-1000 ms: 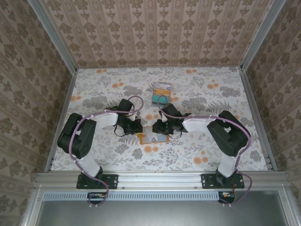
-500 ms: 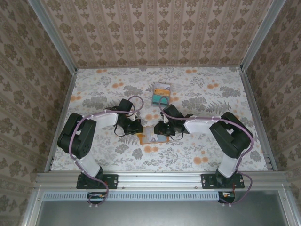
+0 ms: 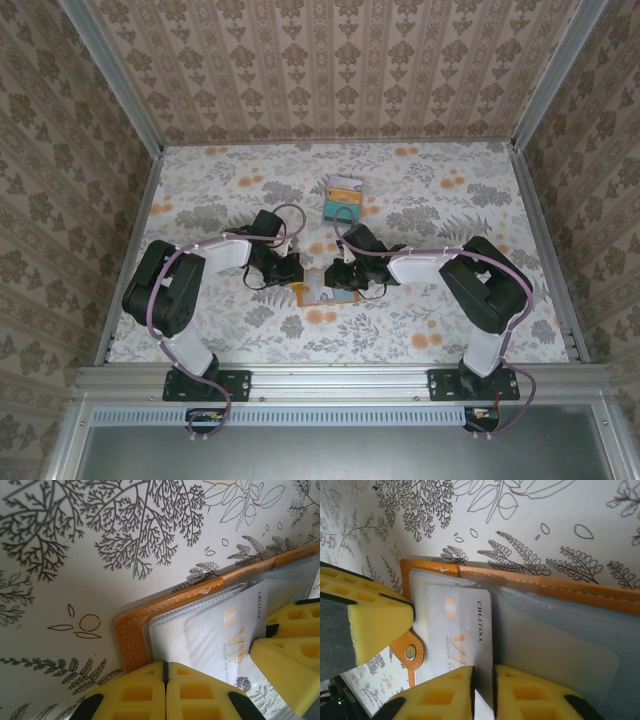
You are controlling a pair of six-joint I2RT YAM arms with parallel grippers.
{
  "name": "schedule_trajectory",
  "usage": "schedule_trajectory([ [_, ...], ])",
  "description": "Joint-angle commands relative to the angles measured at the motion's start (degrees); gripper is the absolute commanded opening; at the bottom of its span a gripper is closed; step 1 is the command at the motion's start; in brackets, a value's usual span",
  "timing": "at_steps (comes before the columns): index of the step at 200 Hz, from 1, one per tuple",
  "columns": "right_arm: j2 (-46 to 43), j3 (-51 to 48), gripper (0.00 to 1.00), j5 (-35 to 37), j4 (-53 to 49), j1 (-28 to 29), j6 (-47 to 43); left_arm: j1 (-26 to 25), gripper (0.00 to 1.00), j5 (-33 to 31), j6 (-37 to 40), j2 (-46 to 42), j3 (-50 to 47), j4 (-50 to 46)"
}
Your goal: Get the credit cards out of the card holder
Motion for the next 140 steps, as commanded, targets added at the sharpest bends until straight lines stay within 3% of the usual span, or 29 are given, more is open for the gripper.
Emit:
schedule_trajectory([
  [1,0.66,-0.68,0.14,-0.02,-1.03,0.59,0.74,-0.58,0.06,-0.79,0.9,0.55,0.24,-1.47],
  [32,-1.35,-2.26,0.02,1.9,-1.93,0.07,0.82,-0.58,0.06,-1.02,0.99,0.42,0.08,-1.58],
  [140,-12.31,-7.48,0.01,4.2,-5.2,-4.15,-1.47,-0.58,0.06,-0.66,1.45,-0.16,0.84,-2.34],
])
